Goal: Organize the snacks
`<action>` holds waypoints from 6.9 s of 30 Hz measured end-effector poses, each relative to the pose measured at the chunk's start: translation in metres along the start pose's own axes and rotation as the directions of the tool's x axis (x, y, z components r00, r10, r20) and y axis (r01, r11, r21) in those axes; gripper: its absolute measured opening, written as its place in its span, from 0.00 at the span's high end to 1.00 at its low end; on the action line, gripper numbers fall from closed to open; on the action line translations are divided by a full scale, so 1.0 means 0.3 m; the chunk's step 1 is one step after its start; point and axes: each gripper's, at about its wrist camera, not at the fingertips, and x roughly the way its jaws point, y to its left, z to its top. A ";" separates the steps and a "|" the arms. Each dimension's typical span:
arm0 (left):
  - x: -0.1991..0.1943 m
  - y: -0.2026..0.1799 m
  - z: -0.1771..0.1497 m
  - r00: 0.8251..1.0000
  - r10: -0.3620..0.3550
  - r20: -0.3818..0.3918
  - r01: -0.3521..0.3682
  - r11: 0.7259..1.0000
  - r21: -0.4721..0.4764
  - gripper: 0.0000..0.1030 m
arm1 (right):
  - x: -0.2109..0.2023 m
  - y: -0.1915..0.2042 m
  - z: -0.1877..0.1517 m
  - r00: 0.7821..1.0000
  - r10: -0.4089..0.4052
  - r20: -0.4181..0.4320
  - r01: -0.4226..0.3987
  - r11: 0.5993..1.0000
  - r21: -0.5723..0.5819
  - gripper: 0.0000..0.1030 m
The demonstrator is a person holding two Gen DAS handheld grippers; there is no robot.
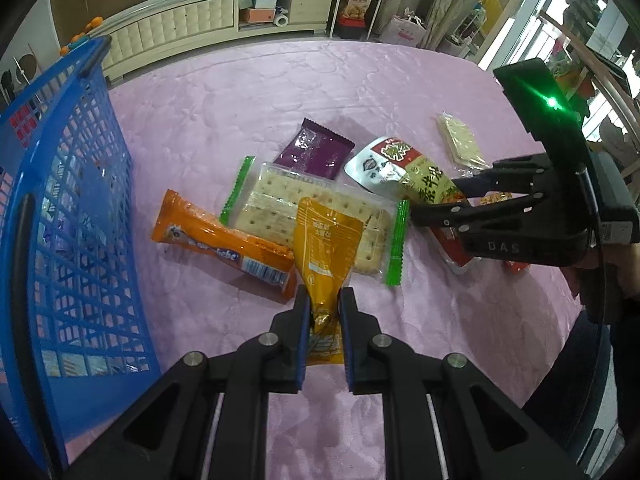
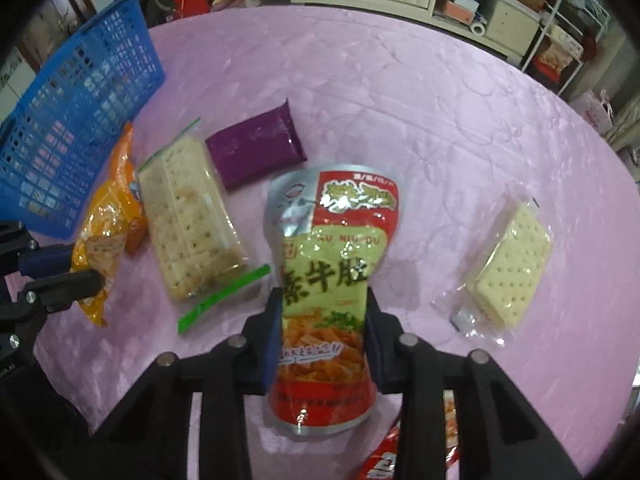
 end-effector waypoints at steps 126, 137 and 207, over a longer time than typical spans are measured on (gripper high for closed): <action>-0.577 0.285 -0.101 0.963 0.129 0.236 -0.122 0.992 -0.044 0.28 | -0.468 0.502 0.070 0.943 0.001 0.333 0.011 0.999 -0.033 0.16; -0.614 0.157 -0.093 0.959 0.104 0.265 -0.108 0.994 0.000 0.24 | -0.557 0.440 -0.028 0.931 -0.031 0.363 0.030 1.000 0.007 0.16; -0.011 0.002 -0.048 0.991 0.056 -0.124 -0.075 0.986 -0.150 0.23 | -0.139 -0.115 -0.317 0.992 -0.123 -0.011 0.122 0.971 0.206 0.67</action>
